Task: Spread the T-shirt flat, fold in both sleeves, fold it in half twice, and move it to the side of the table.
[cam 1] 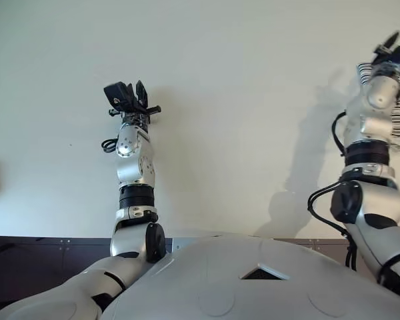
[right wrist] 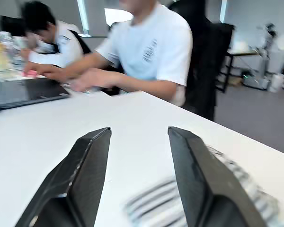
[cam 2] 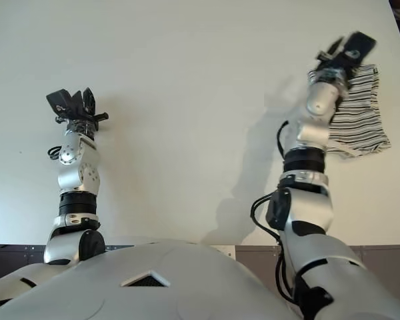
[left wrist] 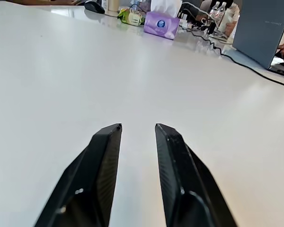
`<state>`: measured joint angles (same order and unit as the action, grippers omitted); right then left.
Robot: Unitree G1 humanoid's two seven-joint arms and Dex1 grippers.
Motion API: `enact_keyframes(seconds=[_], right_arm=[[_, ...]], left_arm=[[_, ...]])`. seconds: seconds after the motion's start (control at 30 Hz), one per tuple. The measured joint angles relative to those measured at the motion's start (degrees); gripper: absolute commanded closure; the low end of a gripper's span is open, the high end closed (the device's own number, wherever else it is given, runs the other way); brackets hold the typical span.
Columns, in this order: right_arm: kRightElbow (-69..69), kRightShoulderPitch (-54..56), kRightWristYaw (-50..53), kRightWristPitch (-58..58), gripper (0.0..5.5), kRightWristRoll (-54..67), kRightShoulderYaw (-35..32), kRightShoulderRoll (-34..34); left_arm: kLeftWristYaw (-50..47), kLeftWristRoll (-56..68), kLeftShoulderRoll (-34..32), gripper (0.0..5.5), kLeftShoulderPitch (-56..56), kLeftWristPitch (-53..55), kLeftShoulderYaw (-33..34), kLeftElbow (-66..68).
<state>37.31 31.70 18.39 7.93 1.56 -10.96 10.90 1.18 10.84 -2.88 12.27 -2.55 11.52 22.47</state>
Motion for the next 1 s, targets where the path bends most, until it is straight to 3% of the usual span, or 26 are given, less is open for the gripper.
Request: enact_keyframes(seconds=[0.1, 0.27, 0.7, 0.83, 1.0], right_arm=[[-2.6, -0.1, -1.2, -1.4, 3.29, -4.0, 8.5, -8.9], [0.5, -1.2, -0.5, -1.7, 3.29, -6.1, 10.5, -12.0], [2.2, -1.0, 0.3, 0.5, 3.08, -8.2, 12.1, -13.6], [-0.5, -1.2, 0.1, 0.6, 2.51, -8.7, 12.9, -14.8], [-4.9, -1.1, 1.6, 1.9, 2.51, -11.7, 14.8, -15.3]], left_arm=[[-2.5, -6.0, 3.5, 4.2, 7.8, -1.8, -6.5, -0.3], [-9.3, -11.2, 10.3, 4.2, 12.4, -5.5, -10.4, 5.9], [-8.8, -12.2, 8.9, 2.18, 15.7, -10.1, -10.6, 8.2], [-10.4, -14.9, 7.9, 2.16, 15.9, -9.1, -11.2, 8.3], [-10.6, -15.3, 5.8, 2.16, 20.1, -8.3, -9.9, 8.2]])
